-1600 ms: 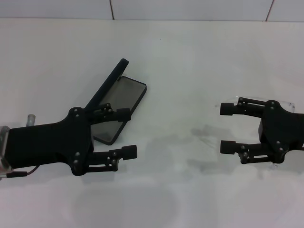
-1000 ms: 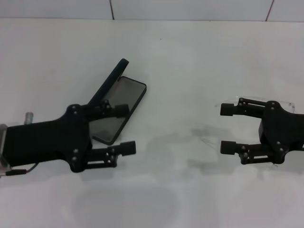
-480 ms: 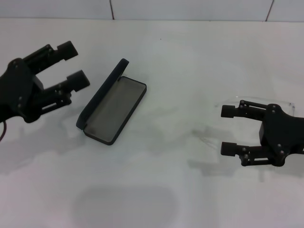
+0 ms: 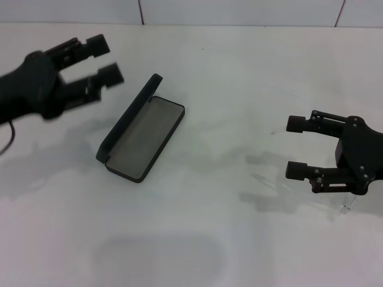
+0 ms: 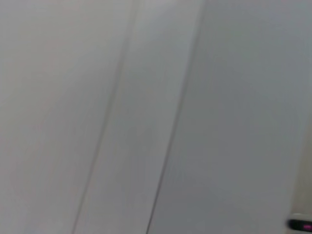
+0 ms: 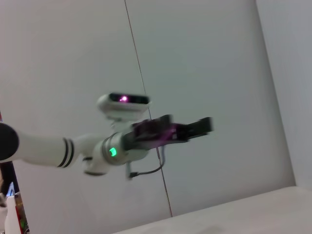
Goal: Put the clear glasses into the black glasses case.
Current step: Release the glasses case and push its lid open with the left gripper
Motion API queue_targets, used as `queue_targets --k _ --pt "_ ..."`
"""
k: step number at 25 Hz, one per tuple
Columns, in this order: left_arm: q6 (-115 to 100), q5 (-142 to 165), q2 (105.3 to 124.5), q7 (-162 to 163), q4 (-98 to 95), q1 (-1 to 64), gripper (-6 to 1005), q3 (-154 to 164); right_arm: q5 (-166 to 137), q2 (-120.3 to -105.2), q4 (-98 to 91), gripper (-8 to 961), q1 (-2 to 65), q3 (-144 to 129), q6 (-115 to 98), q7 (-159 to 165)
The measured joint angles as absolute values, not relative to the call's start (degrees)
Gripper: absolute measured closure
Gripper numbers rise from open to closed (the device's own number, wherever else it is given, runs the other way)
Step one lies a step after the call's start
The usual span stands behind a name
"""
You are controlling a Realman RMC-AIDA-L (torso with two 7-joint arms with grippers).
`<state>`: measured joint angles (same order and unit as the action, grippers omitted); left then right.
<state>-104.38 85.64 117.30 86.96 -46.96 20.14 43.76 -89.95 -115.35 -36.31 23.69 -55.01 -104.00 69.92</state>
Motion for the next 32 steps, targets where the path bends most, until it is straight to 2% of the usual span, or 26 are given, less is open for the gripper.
queue_targets --k 6,9,14,20,24,30,32 --pt "-95.82 102.7 114.96 113.42 -58.62 28.16 213 43.88 -89.97 -115.51 -35.85 99 23.78 -55.25 -103.66 69.8" --pt "-95.06 113.16 114.85 122.85 -64.33 31.96 215 44.29 -89.92 -115.5 -35.87 99 23.91 -55.11 -103.73 69.83" --pt "-92.84 137.13 116.58 138.15 -72.16 39.12 217 49.98 -89.86 -115.58 -35.68 99 24.19 -55.04 -103.63 69.62" --pt "-88.37 154.42 119.46 148.5 -73.56 42.36 219 64.8 -89.82 -115.71 -35.65 99 24.06 -55.01 -103.25 69.4" --pt "-88.17 156.67 119.52 151.32 -72.56 43.4 220 69.28 -89.81 -115.7 -35.6 99 24.13 -55.01 -103.12 69.39" --pt "-88.16 152.72 119.6 151.56 -72.68 43.59 353 70.13 -89.81 -115.67 -35.59 99 23.91 -55.01 -102.98 69.36" --pt "-87.98 152.38 119.62 151.61 -72.61 43.59 368 70.53 -89.81 -115.67 -35.59 99 23.9 -55.02 -102.85 69.35"
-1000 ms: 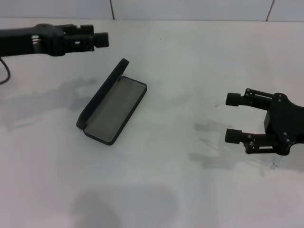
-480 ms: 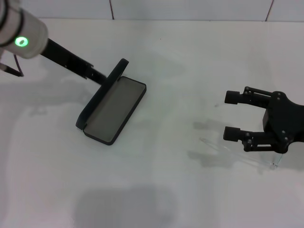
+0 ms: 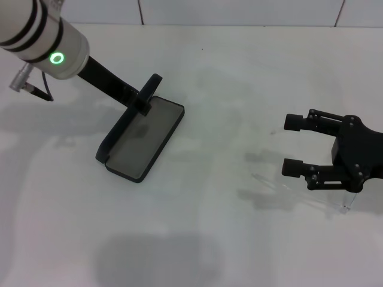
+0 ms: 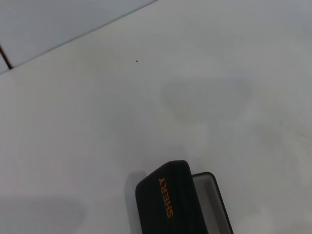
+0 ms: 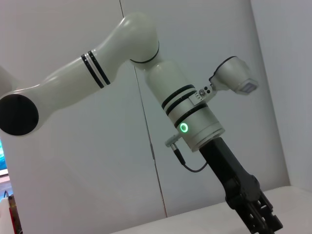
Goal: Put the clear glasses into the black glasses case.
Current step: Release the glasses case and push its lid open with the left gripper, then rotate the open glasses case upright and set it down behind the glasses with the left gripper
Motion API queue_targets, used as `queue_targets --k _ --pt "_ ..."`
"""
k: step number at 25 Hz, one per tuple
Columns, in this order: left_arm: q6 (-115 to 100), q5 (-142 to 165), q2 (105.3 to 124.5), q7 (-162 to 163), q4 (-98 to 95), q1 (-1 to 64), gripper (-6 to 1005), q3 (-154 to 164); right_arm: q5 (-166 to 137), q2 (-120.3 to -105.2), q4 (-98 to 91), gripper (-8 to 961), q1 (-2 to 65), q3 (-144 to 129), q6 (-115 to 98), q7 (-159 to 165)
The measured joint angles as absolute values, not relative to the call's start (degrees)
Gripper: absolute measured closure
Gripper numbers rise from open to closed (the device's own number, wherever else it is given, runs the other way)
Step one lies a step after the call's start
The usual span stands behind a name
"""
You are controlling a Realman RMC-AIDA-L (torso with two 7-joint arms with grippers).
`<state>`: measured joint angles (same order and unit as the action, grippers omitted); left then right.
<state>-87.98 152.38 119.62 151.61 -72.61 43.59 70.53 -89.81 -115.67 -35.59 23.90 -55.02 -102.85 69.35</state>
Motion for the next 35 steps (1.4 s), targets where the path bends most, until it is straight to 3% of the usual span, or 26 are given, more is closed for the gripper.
queue_targets --k 22,27,35 --pt "-80.94 153.29 119.54 151.46 -65.46 44.66 421 71.58 -89.83 -115.67 -34.79 98 24.35 -55.01 -102.47 69.34" --pt "-80.82 154.12 119.43 151.54 -65.66 44.78 648 71.6 -89.83 -115.63 -34.8 98 24.29 -55.01 -102.37 69.34" --pt "-81.29 154.26 119.62 151.03 -66.56 44.75 772 71.81 -89.78 -115.55 -34.89 99 24.52 -55.01 -101.63 69.26"
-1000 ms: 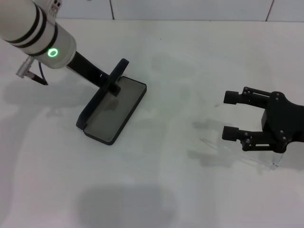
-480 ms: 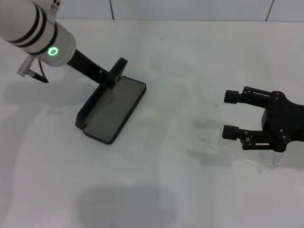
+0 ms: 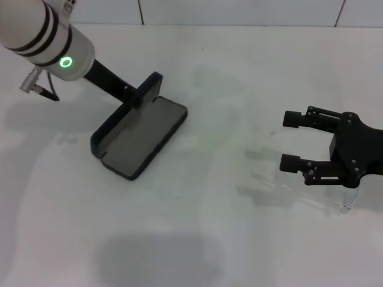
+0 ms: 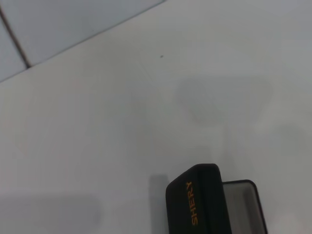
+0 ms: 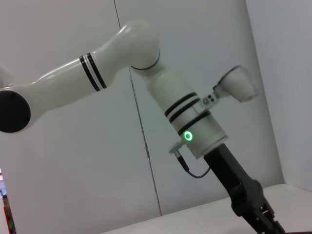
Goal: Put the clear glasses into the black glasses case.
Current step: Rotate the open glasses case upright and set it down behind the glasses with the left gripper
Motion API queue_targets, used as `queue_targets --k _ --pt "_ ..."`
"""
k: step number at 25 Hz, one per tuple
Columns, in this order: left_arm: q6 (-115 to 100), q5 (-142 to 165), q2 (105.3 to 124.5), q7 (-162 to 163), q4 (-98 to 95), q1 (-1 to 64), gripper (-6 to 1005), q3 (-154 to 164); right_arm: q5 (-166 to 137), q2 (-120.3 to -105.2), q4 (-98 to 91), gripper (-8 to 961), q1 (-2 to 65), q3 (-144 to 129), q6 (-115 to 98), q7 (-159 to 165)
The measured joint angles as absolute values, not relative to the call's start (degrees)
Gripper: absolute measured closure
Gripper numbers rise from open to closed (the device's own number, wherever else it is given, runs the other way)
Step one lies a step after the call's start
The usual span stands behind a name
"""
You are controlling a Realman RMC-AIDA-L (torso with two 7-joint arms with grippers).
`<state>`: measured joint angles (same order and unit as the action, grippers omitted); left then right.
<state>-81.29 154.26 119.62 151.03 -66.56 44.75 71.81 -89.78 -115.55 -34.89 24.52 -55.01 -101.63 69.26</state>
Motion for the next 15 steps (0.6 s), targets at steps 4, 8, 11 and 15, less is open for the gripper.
queue_targets --k 4,8,11,15 --pt "-83.38 152.12 119.61 149.0 -69.16 44.43 777 71.82 -89.75 -115.57 -34.9 100 24.53 -55.01 -101.59 69.25" --pt "-85.35 150.05 119.62 146.77 -70.84 44.4 782 72.47 -89.07 -115.55 -34.93 100 24.39 -55.01 -101.59 69.0" --pt "-86.04 149.23 119.61 144.27 -72.36 44.31 783 74.5 -88.07 -115.47 -34.93 100 23.93 -54.93 -101.59 68.23" --pt "-85.93 149.03 119.73 140.02 -75.42 43.04 784 81.38 -86.93 -115.34 -34.93 101 23.32 -54.22 -101.85 67.75"
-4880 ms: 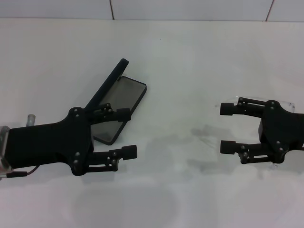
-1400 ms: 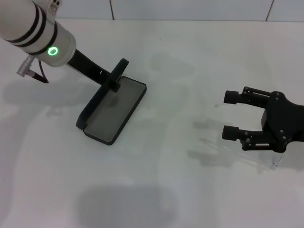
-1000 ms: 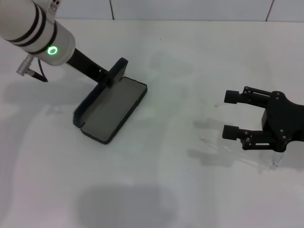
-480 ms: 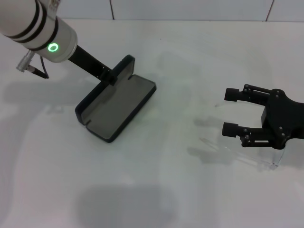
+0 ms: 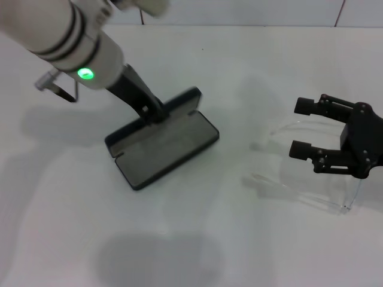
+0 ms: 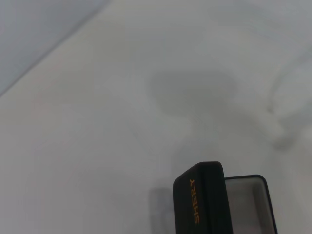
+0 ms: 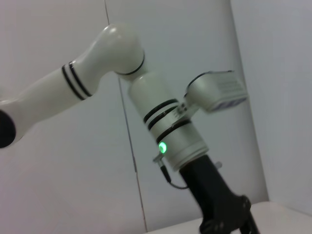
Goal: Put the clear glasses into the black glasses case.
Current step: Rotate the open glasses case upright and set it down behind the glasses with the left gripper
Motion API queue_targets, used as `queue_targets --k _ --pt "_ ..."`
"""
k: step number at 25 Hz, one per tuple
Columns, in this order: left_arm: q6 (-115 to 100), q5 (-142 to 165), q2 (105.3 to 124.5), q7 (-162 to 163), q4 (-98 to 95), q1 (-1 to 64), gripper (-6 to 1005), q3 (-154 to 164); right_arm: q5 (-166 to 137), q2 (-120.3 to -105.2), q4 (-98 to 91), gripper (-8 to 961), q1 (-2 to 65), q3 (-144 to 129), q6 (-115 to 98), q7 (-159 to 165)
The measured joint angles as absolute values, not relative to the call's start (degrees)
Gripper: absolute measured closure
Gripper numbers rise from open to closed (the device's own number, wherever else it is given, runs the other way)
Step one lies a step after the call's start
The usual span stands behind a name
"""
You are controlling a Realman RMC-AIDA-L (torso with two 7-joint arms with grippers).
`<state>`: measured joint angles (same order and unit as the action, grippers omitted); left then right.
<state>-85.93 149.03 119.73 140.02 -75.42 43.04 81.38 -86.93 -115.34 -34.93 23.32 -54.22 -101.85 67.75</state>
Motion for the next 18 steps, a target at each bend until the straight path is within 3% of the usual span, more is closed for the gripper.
queue_targets --k 18 --pt "-80.49 141.17 119.88 124.24 -79.81 42.08 788 93.64 -86.65 -115.31 -34.87 103 21.47 -52.72 -104.04 67.67"
